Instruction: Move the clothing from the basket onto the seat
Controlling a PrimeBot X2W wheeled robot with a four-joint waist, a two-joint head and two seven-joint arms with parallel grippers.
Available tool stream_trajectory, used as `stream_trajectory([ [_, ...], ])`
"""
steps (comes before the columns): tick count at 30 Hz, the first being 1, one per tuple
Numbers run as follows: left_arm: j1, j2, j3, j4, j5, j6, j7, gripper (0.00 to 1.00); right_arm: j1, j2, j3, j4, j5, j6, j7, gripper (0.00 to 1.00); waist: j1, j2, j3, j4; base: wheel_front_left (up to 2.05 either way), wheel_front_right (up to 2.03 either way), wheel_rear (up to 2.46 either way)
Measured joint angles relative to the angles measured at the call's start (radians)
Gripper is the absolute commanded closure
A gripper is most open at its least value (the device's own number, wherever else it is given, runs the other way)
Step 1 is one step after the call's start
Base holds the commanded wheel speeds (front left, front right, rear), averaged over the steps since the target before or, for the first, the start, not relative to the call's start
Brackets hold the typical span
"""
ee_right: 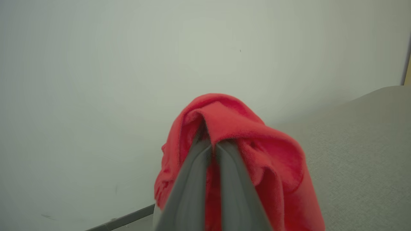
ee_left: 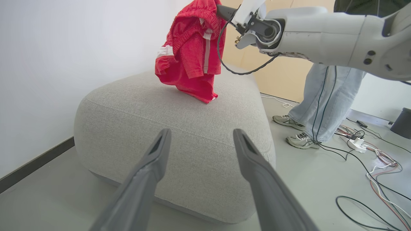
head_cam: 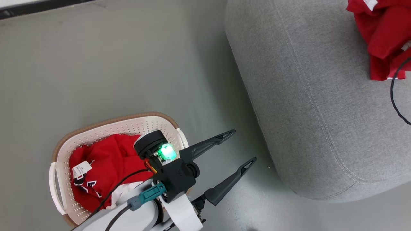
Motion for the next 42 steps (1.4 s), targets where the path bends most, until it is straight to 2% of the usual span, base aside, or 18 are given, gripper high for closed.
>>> stream_trajectory([
  [11, -0.035, 0.021, -0.001, -0.012, 0.0, 0.0, 0.008, 0.0, 0.001, 0.004, -0.018, 0.13, -0.015, 0.0, 0.0, 1.0, 0.0, 0.0, 0.055, 0.01, 0.0, 0.0, 0.0],
  [20, -0.061, 0.029, -0.004, -0.012, 0.0, 0.0, 0.008, 0.0, -0.007, -0.004, 0.02, 0.212, -0.051, 0.001, 0.009, 1.0, 0.0, 0.0, 0.086, 0.012, 0.0, 0.0, 0.0],
  [39, -0.061, 0.043, -0.015, 0.015, -0.009, 0.0, -0.001, 0.0, -0.047, -0.025, 0.066, 0.357, -0.103, 0.001, 0.069, 1.0, 0.0001, 0.0, 0.062, 0.002, 0.0, 0.0, 0.0],
  [40, -0.061, 0.043, -0.015, 0.017, -0.01, 0.0, -0.001, 0.0, -0.047, -0.024, 0.072, 0.357, -0.105, 0.001, 0.069, 0.97, 0.0, 0.0, 0.059, 0.001, 0.0, 0.0, 0.0],
  [41, -0.061, 0.043, -0.015, 0.019, -0.01, 0.0, -0.001, 0.0, -0.047, -0.022, 0.078, 0.356, -0.107, 0.001, 0.069, 0.86, 0.0, 0.0, 0.056, 0.0, 0.0, 0.0, 0.0],
  [42, -0.061, 0.043, -0.015, 0.02, -0.01, 0.0, -0.002, 0.0, -0.047, -0.021, 0.082, 0.357, -0.108, 0.001, 0.069, 0.7, 0.0, 0.0, 0.054, -0.001, 0.0, 0.0, 0.0],
])
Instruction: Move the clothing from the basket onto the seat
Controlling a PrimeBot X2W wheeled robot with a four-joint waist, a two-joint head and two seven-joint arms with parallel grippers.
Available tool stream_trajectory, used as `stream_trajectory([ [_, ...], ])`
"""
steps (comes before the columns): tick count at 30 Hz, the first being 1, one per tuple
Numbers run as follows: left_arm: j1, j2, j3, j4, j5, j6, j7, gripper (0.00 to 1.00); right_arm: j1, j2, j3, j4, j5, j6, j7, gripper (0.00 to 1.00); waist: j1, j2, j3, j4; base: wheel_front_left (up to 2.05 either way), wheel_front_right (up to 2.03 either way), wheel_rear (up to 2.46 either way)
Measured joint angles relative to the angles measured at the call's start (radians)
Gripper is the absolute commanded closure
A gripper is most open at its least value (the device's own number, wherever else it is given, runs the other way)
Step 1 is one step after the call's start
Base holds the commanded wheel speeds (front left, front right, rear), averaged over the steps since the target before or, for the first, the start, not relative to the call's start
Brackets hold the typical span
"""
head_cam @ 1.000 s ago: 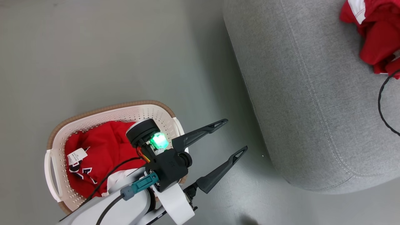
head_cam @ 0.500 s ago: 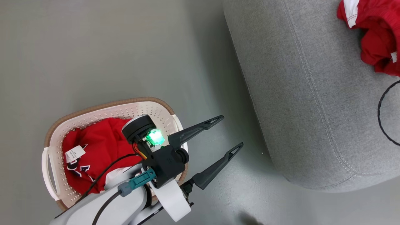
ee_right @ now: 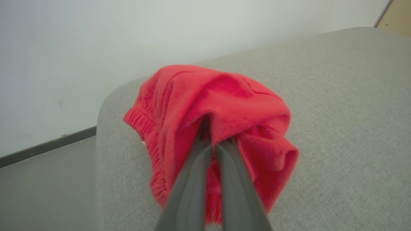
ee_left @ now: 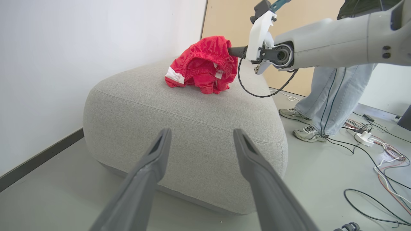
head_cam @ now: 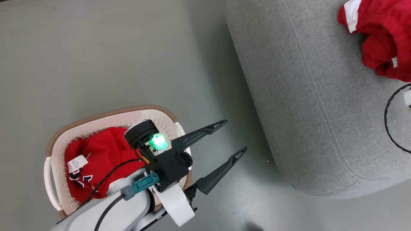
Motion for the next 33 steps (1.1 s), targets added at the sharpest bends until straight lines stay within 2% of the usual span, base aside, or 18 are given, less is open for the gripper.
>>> stream_trajectory([
  [1, 0.0, 0.0, 0.0, 0.0, 0.0, 0.0, 0.0, 0.0, 0.0, 0.0, 0.0, 0.0, 0.0, 0.0, 0.0, 0.58, 0.0, 0.0, 0.0, 0.0, 0.0, 0.0, 0.0],
  [3, 0.0, 0.0, 0.0, 0.003, 0.0, 0.0, -0.001, 0.0, 0.0, 0.0, 0.006, 0.002, -0.001, 0.0, 0.0, 0.5, 0.0, 0.0, -0.006, -0.002, 0.0, 0.0, 0.0],
  [5, 0.0, 0.0, 0.0, 0.007, -0.001, 0.0, -0.006, 0.0, 0.0, 0.001, 0.012, 0.007, -0.002, 0.0, 0.0, 0.13, 0.0001, 0.0, -0.012, -0.004, 0.0, 0.0, 0.0],
  [6, 0.0, 0.0, 0.0, 0.009, -0.002, 0.0, -0.007, 0.0, 0.001, 0.001, 0.016, 0.01, -0.002, 0.0, 0.0, 0.01, 0.0001, 0.0, -0.015, -0.005, 0.0, 0.0, 0.0],
  [20, 0.001, -0.014, 0.0, 0.026, -0.01, 0.0, -0.012, 0.0, 0.029, 0.002, 0.06, 0.038, 0.012, 0.0, 0.002, 0.0, 0.0, 0.0, -0.066, -0.022, 0.0, 0.0, 0.0],
  [33, 0.011, -0.025, 0.003, 0.043, -0.019, 0.0, -0.016, 0.0, 0.093, 0.004, 0.102, 0.002, 0.054, 0.0, 0.001, 0.0, 0.0, 0.0, -0.117, -0.031, 0.0, 0.0, 0.0],
])
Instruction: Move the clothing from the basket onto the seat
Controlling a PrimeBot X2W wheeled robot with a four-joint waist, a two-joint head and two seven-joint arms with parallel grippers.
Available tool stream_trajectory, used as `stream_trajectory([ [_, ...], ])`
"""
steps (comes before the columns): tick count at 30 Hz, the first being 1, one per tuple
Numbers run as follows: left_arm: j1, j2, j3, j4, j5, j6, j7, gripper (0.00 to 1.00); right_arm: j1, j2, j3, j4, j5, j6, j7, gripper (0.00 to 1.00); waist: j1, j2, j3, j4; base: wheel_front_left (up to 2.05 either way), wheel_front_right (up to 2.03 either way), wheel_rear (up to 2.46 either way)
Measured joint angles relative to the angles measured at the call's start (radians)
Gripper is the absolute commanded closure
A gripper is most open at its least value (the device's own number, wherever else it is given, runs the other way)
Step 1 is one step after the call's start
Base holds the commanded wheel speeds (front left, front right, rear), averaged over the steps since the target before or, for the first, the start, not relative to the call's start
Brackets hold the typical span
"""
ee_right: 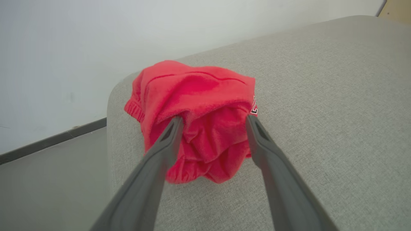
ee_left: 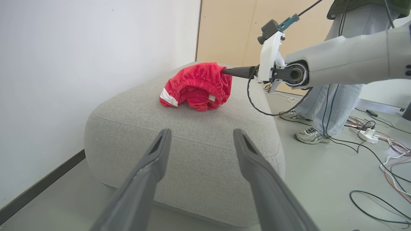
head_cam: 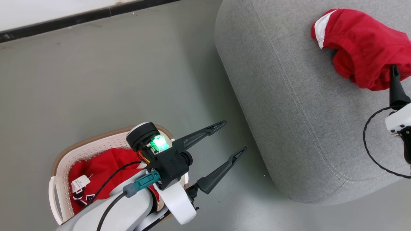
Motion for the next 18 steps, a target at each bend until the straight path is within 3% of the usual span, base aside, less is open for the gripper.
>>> stream_trajectory([
  [18, 0.046, -0.007, 0.031, 0.023, -0.017, 0.0, -0.006, 0.0, 0.088, -0.004, 0.067, -0.142, 0.043, 0.0, -0.015, 0.0, 0.0, 0.0, -0.077, -0.011, 0.0, 0.0, 0.0],
])
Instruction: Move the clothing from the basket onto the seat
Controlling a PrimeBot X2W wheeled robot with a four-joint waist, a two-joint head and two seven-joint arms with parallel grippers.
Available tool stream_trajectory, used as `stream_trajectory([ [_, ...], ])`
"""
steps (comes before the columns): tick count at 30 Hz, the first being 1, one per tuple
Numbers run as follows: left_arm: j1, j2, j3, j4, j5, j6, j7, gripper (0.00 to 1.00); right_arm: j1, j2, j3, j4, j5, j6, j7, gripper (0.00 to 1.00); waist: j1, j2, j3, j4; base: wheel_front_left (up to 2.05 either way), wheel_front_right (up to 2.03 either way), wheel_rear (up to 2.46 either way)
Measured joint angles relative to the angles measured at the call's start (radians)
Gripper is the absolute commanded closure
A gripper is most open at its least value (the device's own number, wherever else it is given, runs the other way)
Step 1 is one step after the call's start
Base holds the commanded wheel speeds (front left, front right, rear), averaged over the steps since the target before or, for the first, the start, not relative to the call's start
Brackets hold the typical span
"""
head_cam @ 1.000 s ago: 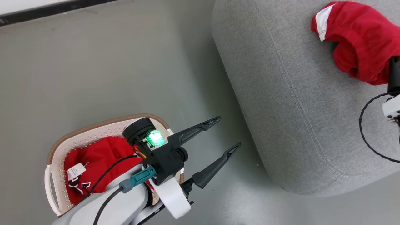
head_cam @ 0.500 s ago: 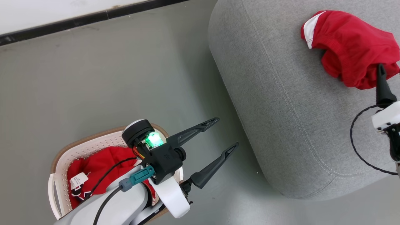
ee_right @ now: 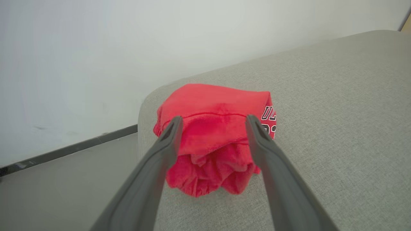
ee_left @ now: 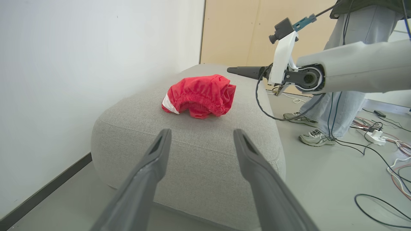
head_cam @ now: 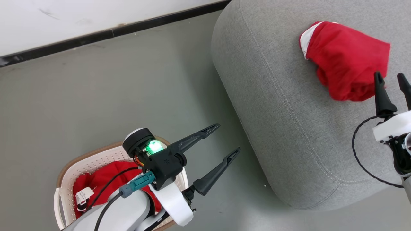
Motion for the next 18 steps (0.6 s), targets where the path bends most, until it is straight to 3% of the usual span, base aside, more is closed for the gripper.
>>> stream_trajectory([
  [18, 0.064, -0.032, 0.056, -0.005, -0.006, 0.002, 0.0, 0.0, 0.049, -0.067, 0.027, -0.122, -0.007, 0.0, -0.03, 0.0, 0.0, 0.0, -0.077, 0.007, 0.0, 0.0, 0.0],
])
